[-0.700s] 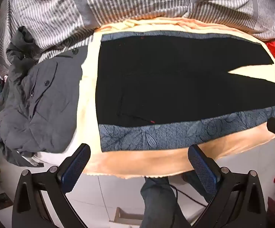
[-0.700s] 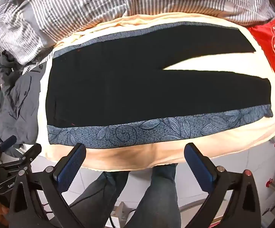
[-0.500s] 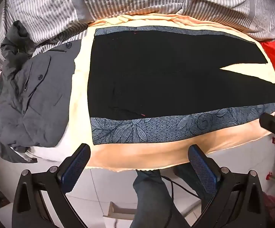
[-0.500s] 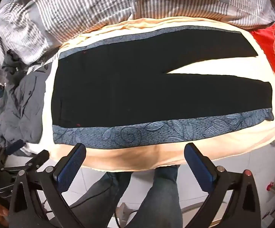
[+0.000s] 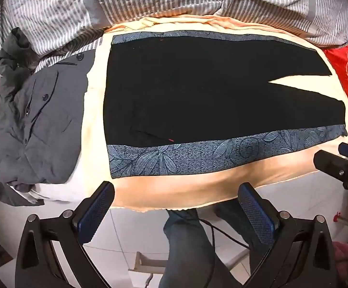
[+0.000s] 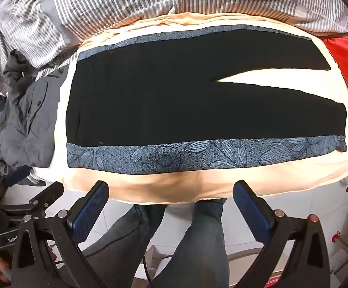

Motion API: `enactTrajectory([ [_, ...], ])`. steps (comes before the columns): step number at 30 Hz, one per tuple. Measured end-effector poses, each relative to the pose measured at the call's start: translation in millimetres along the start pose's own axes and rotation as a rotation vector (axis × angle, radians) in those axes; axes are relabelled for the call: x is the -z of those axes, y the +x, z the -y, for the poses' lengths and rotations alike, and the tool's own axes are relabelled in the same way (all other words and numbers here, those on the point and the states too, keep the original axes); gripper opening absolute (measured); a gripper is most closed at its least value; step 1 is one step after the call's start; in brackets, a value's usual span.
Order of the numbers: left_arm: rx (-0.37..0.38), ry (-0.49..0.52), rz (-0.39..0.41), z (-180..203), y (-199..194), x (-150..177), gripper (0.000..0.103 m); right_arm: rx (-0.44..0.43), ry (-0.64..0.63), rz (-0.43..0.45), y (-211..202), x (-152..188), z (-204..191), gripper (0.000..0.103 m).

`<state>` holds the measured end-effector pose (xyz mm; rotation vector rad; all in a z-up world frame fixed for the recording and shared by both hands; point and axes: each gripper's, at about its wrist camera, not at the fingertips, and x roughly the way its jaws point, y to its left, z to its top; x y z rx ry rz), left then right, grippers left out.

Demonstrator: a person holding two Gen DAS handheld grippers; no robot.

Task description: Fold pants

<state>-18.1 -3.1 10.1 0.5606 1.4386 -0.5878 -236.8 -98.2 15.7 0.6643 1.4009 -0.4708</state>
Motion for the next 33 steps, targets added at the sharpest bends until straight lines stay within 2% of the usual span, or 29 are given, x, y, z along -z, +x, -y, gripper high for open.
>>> enactTrajectory([
  [4,0.001,-0.015,-0.003,-1,-2,-1,0.103,0.003,0.006,-0.008,-4,-24,0,0.103],
  [8,-0.013,-0.022,-0.007,0,-2,-1,0.103,0.0,0.003,-0.012,-9,-70,-4,0.103],
  [9,-0.019,-0.02,-0.006,0,-2,0,0.103,0.002,-0.003,0.003,-6,-53,-5,0.103],
  [25,-0.046,-0.017,-0.01,3,-2,2,0.103,-0.003,-0.012,-0.004,-10,-79,-5,0.103],
  [26,-0.047,-0.015,-0.009,4,-3,2,0.103,-0.003,-0.016,0.002,-7,-64,-3,0.103],
  [33,-0.052,-0.017,-0.009,3,-3,3,0.103,-0.005,-0.015,0.003,-7,-64,-3,0.103],
])
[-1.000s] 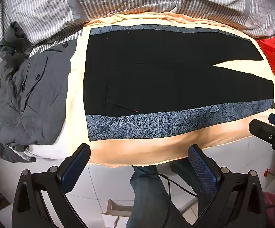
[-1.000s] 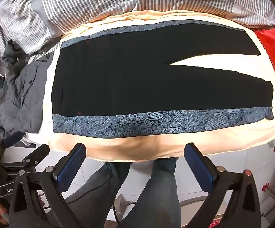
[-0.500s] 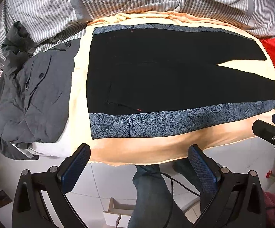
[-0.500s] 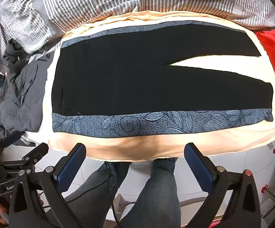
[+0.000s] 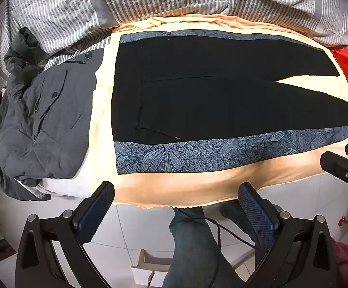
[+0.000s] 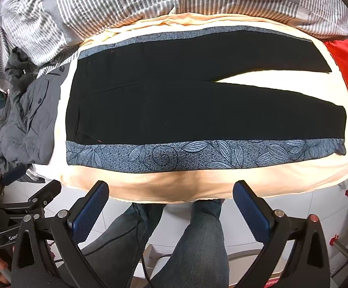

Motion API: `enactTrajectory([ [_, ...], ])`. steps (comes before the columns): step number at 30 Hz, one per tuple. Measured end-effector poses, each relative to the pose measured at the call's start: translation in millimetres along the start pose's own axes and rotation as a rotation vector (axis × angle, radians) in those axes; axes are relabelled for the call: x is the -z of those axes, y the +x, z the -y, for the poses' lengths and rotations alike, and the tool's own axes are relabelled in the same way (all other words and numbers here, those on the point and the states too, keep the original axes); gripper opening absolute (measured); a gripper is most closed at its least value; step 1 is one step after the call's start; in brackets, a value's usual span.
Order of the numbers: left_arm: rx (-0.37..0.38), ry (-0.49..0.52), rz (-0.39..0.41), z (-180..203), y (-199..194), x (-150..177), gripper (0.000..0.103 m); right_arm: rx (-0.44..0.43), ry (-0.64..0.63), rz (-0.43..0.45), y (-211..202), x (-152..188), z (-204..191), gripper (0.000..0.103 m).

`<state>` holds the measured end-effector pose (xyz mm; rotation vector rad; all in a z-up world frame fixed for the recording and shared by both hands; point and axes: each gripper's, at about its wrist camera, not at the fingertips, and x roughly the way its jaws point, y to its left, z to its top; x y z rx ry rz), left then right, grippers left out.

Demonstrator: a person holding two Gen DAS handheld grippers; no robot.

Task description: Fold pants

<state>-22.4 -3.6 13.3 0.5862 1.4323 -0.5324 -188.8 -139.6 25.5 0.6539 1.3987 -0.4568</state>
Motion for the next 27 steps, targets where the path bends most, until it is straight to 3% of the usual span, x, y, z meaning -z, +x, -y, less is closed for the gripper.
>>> enactTrajectory([
  [27,-0.009,-0.012,0.002,1.2,-1.2,-1.0,0.103,0.001,-0.006,-0.007,1.2,-2.2,0.5,0.103],
])
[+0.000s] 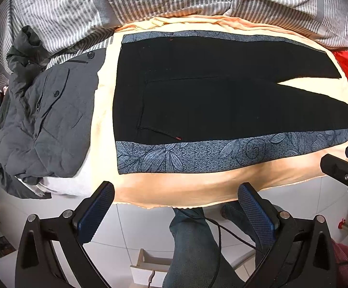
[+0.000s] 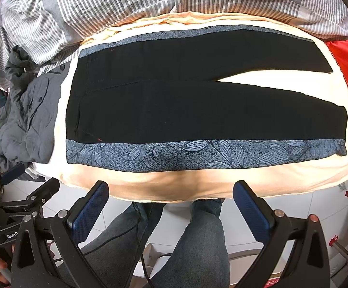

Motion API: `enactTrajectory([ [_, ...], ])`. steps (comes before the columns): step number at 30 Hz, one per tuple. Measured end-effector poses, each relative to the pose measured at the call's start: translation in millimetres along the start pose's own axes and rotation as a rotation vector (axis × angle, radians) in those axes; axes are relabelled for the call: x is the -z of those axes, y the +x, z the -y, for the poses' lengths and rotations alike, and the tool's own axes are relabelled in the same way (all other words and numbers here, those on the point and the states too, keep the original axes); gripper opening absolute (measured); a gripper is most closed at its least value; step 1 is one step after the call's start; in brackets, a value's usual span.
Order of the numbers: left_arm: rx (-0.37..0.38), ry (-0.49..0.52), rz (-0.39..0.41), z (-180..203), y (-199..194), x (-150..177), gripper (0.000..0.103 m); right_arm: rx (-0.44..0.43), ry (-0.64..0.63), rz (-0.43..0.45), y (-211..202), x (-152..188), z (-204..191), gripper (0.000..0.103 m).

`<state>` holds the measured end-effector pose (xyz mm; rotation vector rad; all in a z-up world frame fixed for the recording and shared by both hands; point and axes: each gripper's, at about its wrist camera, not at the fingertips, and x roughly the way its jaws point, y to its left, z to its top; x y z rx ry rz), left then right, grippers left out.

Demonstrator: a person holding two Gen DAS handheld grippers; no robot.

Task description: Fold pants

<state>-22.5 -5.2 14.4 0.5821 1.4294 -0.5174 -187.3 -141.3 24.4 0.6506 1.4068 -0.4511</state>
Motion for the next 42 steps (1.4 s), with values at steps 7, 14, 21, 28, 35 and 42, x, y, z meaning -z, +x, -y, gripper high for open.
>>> enactTrajectory([
  [7,-0.002,0.014,0.003,4,-1,0,0.103,-0.003,0.005,-0.001,0,0,4,0.103],
  [14,-0.003,0.011,0.0,4,-1,1,0.103,-0.006,0.007,0.0,0,0,6,0.103],
  [21,-0.004,0.009,0.001,3,-1,1,0.103,-0.007,0.009,0.001,-1,0,6,0.103],
  [28,-0.011,0.0,-0.006,11,2,5,0.103,-0.019,0.02,-0.003,2,3,16,0.103],
  [35,-0.009,-0.065,-0.01,22,7,11,0.103,-0.056,0.033,-0.006,5,6,38,0.103],
  [42,0.06,-0.26,0.004,22,14,19,0.103,-0.141,0.002,-0.031,14,12,63,0.103],
])
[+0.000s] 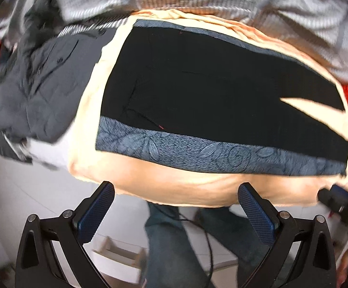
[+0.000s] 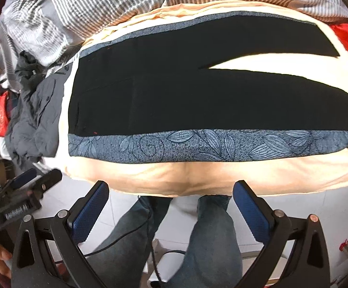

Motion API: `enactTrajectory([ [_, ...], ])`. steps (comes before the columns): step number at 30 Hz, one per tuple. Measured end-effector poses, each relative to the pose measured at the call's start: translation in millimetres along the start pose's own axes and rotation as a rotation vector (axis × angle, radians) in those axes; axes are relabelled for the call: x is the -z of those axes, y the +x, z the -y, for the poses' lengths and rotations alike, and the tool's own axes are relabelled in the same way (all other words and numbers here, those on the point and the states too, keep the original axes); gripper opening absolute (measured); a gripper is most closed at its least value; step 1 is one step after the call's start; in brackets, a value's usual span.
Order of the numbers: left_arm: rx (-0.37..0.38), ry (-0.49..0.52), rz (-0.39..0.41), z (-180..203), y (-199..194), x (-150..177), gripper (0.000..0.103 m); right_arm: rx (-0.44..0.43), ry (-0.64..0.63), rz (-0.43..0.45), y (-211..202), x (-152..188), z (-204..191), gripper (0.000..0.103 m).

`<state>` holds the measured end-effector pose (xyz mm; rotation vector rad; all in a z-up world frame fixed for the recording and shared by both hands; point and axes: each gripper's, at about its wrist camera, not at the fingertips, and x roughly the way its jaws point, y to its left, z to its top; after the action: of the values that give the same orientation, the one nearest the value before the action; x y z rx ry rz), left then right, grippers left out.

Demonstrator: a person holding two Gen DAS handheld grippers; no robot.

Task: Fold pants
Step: 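Grasp the patterned waistband of the black trousers with both grippers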

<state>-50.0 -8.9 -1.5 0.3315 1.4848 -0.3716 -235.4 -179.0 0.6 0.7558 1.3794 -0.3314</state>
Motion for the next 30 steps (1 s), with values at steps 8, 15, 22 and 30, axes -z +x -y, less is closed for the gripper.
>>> enactTrajectory([
  [8,0.062,-0.189,-0.056,-20,41,10,0.103,-0.222,0.131,-0.099,39,10,30,0.103],
  [15,0.119,-0.274,-0.082,-51,103,9,0.103,-0.477,0.35,-0.11,114,20,50,0.103],
  [22,0.242,-0.3,-0.058,-67,149,12,0.103,-0.626,0.495,-0.026,178,19,73,0.091],
  [30,0.311,-0.278,-0.045,-73,158,10,0.103,-0.775,0.544,0.046,200,25,84,0.085],
])
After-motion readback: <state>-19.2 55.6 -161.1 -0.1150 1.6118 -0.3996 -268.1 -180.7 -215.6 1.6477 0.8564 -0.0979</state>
